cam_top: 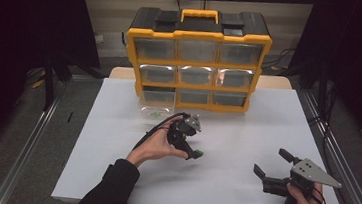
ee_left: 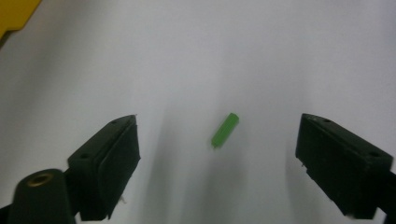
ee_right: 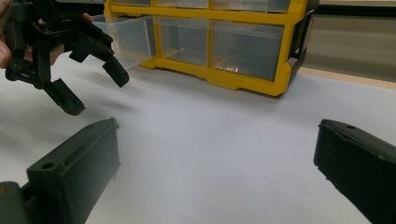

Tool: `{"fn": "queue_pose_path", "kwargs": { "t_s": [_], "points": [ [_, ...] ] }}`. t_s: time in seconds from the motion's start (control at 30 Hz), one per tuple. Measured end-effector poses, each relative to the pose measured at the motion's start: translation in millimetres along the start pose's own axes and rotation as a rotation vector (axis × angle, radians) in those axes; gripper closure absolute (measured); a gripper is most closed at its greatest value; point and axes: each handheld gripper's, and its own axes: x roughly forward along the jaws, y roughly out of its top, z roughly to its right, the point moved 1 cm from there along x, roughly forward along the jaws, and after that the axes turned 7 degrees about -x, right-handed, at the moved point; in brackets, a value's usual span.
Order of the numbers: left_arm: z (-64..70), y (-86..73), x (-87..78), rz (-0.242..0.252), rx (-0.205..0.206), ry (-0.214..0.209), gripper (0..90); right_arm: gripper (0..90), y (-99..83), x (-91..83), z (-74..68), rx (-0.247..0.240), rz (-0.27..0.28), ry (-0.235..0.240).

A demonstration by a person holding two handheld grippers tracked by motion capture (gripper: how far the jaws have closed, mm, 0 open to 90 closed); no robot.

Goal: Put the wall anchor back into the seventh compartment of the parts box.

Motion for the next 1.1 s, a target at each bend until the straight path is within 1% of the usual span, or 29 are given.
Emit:
{"fn": "queue_pose_path", "kwargs": {
  "t_s": [0.07, 0.1, 0.13, 0.2, 0.23, 0.27, 0.3, 0.33, 0.37, 0.4, 0.47, 0.53, 0.57, 0.6, 0.63, 0.67, 0.73, 0.77, 0.8, 0.83, 0.87, 0.9, 0.93, 0.97, 1.0, 1.03, 1.1],
  "points": [
    [0.5, 1.2, 2.8, -0.019, 0.010, -0.010, 18.0, 0.0, 0.0, 0.0, -0.2, -0.001, 0.000, 0.002],
    [1.1, 2.0, 4.5, -0.020, 0.009, -0.013, 20.5, 0.0, 0.0, 0.0, -0.2, -0.001, 0.000, 0.002],
    [0.7, 3.1, 5.0, -0.034, 0.017, -0.020, 22.5, 0.0, 0.0, 0.4, -0.3, 0.002, 0.003, 0.002],
    [1.0, 4.6, 7.8, -0.041, 0.016, -0.027, 27.3, 0.0, 0.0, 0.0, -0.1, 0.001, 0.001, 0.002],
    [0.3, 5.6, 8.6, -0.052, 0.023, -0.030, 30.0, 0.0, 0.0, 0.2, -0.2, 0.001, 0.003, 0.001],
    [1.3, 5.7, 10.8, -0.047, 0.002, -0.035, 33.8, 0.0, 0.0, 0.0, -0.1, 0.000, 0.000, 0.003],
    [0.3, 6.7, 12.3, -0.067, 0.015, -0.035, 37.1, 0.0, 0.0, 0.5, -0.2, 0.001, 0.002, 0.003],
    [0.2, 6.7, 13.9, -0.074, 0.021, -0.037, 38.6, 0.0, 0.0, 0.7, -0.2, 0.000, 0.002, 0.000],
    [0.6, 7.1, 15.1, -0.092, 0.027, -0.038, 40.6, 0.0, 0.0, 0.6, -0.3, -0.001, 0.002, 0.003],
    [1.2, 6.8, 16.7, -0.098, 0.030, -0.040, 43.7, 0.0, 0.0, 0.5, -0.3, -0.001, 0.002, 0.005],
    [1.3, 6.5, 18.6, -0.113, 0.026, -0.039, 46.0, 0.0, -0.1, 0.3, -0.1, 0.001, 0.002, 0.003],
    [0.5, 5.8, 19.6, -0.122, 0.026, -0.048, 49.9, 0.0, -0.2, 0.4, -0.1, 0.002, 0.001, 0.003],
    [0.0, 5.7, 19.9, -0.110, 0.010, -0.050, 50.8, 0.0, -0.1, 0.6, -0.1, -0.001, 0.002, 0.004],
    [-1.8, 6.4, 18.8, -0.126, 0.027, -0.044, 52.9, 0.0, -0.1, 0.9, -0.5, -0.002, 0.000, 0.004],
    [-2.4, 6.6, 18.9, -0.125, 0.023, -0.045, 54.2, 0.0, -0.1, 0.8, -0.5, -0.001, -0.002, 0.006],
    [-3.1, 7.1, 19.3, -0.124, 0.025, -0.051, 55.2, 0.0, -0.2, 0.9, -0.5, -0.001, -0.002, 0.005],
    [-3.7, 7.9, 19.3, -0.129, 0.033, -0.045, 57.4, 0.0, -0.1, 0.8, -0.4, 0.000, -0.003, 0.004],
    [-2.6, 8.1, 19.9, -0.126, 0.021, -0.044, 58.2, 0.0, -0.2, 0.8, -0.4, -0.002, -0.004, 0.004],
    [-3.3, 8.9, 20.4, -0.125, 0.029, -0.043, 59.6, 0.0, -0.1, 0.8, -0.5, -0.002, -0.003, 0.004],
    [-4.4, 9.9, 20.1, -0.137, 0.048, -0.042, 60.2, 0.0, -0.1, 0.7, -0.3, -0.002, -0.002, 0.003],
    [-2.5, 10.1, 21.5, -0.123, 0.021, -0.043, 60.8, 0.0, -0.1, 0.7, -0.3, -0.002, -0.002, 0.003],
    [-3.0, 11.0, 21.9, -0.125, 0.029, -0.049, 60.9, 0.0, -0.2, 1.1, -0.4, -0.001, 0.001, 0.002],
    [-5.3, 12.6, 20.6, -0.155, 0.070, -0.048, 60.7, 0.0, -0.2, 0.9, -0.3, -0.002, 0.001, 0.002],
    [-1.9, 12.3, 23.3, -0.125, 0.025, -0.042, 60.6, 0.0, -0.1, 0.9, -0.3, -0.002, 0.001, 0.002],
    [-3.9, 14.0, 22.0, -0.153, 0.070, -0.038, 60.7, 0.0, -0.1, 0.9, -0.3, -0.001, 0.001, 0.002],
    [-0.9, 13.6, 24.1, -0.128, 0.035, -0.033, 60.9, 0.0, -0.1, 1.0, -0.3, -0.002, 0.001, 0.002],
    [-2.3, 15.5, 22.4, -0.166, 0.076, -0.031, 61.7, 0.0, -0.1, 0.8, -0.4, -0.001, 0.001, 0.002]
  ]
}}
